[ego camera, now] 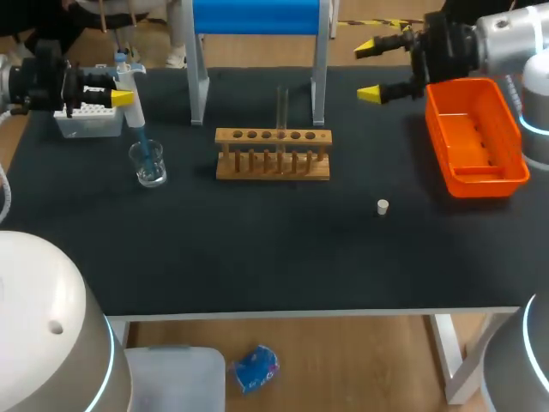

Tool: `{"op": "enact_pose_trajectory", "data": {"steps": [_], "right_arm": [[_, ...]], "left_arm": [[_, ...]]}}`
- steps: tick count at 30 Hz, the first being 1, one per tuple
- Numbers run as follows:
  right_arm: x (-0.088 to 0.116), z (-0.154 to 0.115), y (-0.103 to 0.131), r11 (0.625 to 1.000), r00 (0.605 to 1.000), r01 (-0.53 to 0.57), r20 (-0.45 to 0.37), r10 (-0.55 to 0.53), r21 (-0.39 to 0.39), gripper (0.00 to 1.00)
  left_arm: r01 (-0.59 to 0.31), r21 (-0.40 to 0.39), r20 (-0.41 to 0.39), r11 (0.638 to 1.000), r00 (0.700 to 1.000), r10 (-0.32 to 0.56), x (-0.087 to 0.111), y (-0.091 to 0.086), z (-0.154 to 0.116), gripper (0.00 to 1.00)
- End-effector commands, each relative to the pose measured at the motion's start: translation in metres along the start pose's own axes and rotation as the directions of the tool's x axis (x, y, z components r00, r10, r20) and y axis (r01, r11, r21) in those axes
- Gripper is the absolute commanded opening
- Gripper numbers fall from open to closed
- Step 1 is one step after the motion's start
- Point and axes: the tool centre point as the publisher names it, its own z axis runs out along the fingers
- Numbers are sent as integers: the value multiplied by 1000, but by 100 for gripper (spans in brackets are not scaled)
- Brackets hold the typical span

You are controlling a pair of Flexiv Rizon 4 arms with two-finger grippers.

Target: Invert the test tube, pick up the pipette, mount the tip to pipette, aspirate from beaker and dispense into the tube, eject the tip, return the pipette, and cap with the stopper.

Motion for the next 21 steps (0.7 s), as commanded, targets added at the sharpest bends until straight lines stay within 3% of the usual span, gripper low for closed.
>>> {"op": "enact_pose_trajectory", "data": {"steps": [1, 11, 21], "right_arm": [[-11, 26, -11, 1000, 998, -4, -56, 4, -10, 100], [-7, 47, -19, 999, 996, -31, -80, 32, 14, 100], [0, 45, -12, 998, 997, -42, -67, 45, 35, 100]], "left_arm": [[0, 0, -4, 1000, 1000, 0, -1, 0, -1, 0], [0, 0, -4, 1000, 1000, 0, -1, 0, -1, 0], [0, 0, -4, 1000, 1000, 0, -1, 0, -1, 0]]}}
